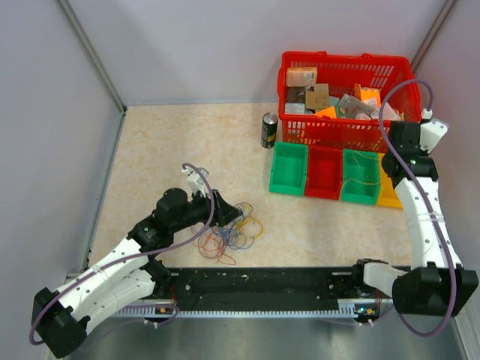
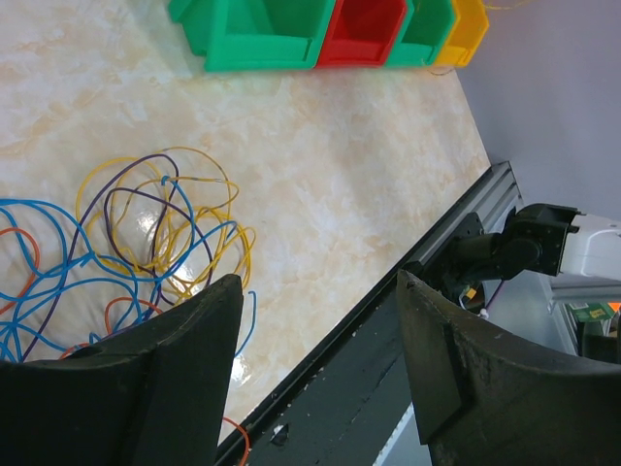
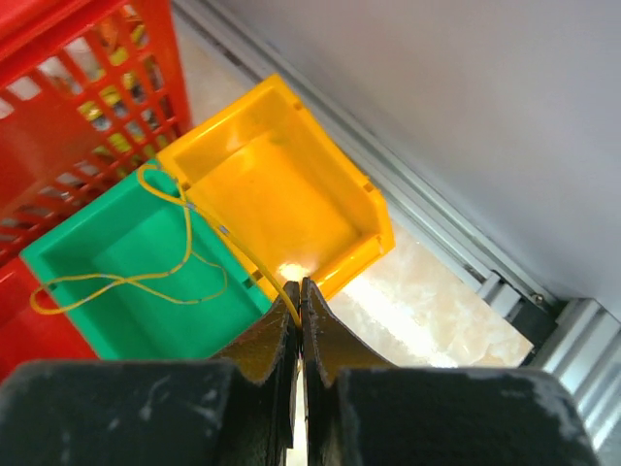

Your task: Untangle the cables

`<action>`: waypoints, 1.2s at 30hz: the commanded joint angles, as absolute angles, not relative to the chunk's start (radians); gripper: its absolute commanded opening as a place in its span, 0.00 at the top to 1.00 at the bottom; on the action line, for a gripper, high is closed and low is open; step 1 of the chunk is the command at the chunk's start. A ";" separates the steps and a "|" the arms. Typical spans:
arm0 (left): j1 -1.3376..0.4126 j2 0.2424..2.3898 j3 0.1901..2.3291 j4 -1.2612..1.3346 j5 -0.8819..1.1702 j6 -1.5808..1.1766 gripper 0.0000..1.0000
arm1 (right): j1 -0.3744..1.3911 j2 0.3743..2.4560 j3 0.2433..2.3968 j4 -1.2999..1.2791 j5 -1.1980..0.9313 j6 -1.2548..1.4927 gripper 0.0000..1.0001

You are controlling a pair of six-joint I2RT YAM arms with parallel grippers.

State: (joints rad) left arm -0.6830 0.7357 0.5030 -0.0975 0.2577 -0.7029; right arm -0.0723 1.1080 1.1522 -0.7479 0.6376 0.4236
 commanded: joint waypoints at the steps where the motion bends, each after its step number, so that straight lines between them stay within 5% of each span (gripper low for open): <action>1: -0.683 0.726 0.492 -0.040 0.267 -0.692 0.31 | -0.087 1.270 1.227 -0.703 0.808 0.466 1.00; 12: -0.683 0.624 0.476 -0.126 0.229 -0.689 0.31 | -0.087 1.356 1.108 -0.197 0.859 0.403 1.00; 24: -0.683 0.591 0.453 -0.101 0.204 -0.703 0.32 | -0.086 1.144 0.579 0.445 0.388 0.393 1.00; 36: -0.683 0.606 0.446 -0.092 0.219 -0.710 0.32 | -0.086 1.288 0.722 0.002 0.327 0.482 0.98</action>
State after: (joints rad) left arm -0.6830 0.5999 0.4583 -0.1379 0.2123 -0.7063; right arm -0.0757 1.2129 0.5941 0.1444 0.3824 0.4828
